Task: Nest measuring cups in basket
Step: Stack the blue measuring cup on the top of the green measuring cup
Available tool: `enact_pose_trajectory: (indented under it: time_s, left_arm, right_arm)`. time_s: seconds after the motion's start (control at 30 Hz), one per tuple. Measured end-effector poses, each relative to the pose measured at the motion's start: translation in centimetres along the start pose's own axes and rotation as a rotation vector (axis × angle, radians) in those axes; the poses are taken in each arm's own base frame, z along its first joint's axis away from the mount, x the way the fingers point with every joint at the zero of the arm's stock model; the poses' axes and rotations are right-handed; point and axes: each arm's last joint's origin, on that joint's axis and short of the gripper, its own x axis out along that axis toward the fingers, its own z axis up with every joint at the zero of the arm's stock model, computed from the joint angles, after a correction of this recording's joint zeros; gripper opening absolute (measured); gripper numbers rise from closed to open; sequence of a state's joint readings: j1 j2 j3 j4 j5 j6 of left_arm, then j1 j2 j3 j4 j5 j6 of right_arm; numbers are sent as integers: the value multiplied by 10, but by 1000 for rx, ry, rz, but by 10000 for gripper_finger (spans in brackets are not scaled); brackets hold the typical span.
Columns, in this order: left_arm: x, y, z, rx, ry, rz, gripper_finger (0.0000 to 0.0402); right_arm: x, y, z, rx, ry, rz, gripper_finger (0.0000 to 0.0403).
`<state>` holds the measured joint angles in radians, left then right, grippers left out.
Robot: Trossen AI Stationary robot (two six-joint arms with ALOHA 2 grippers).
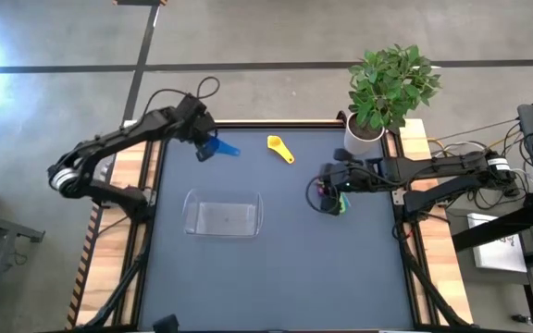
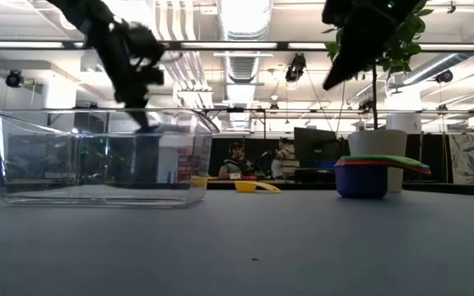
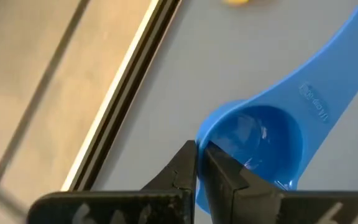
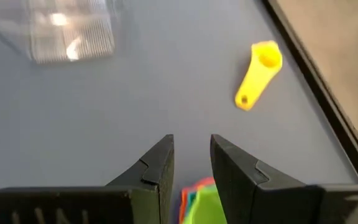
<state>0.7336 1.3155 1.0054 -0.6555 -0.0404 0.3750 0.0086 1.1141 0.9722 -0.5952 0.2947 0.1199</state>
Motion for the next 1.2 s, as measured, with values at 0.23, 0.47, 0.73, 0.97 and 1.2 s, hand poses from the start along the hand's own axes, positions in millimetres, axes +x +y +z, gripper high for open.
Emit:
enact_pose_trajectory:
  time_s: [0.23,0.47,0.73,0.97,1.2]
  left_arm:
    - [-22,-49,28,138,-190,-76,1]
    - [-25,-68,59,142,-233,-127,0]
    - [5,-74,82,54,-209,-139,0]
    - [13,-78,94,66,-181,-125,0]
    - [5,-89,101,90,-230,-143,0]
  right_arm:
    - [-8,0,17,-4,-99,8,93]
    - [-6,3,26,-49,-158,-7,93]
    - [20,35,26,-342,-144,-352,93]
    - [33,51,21,-376,-112,-426,93]
    - [41,50,21,-301,-117,-426,136]
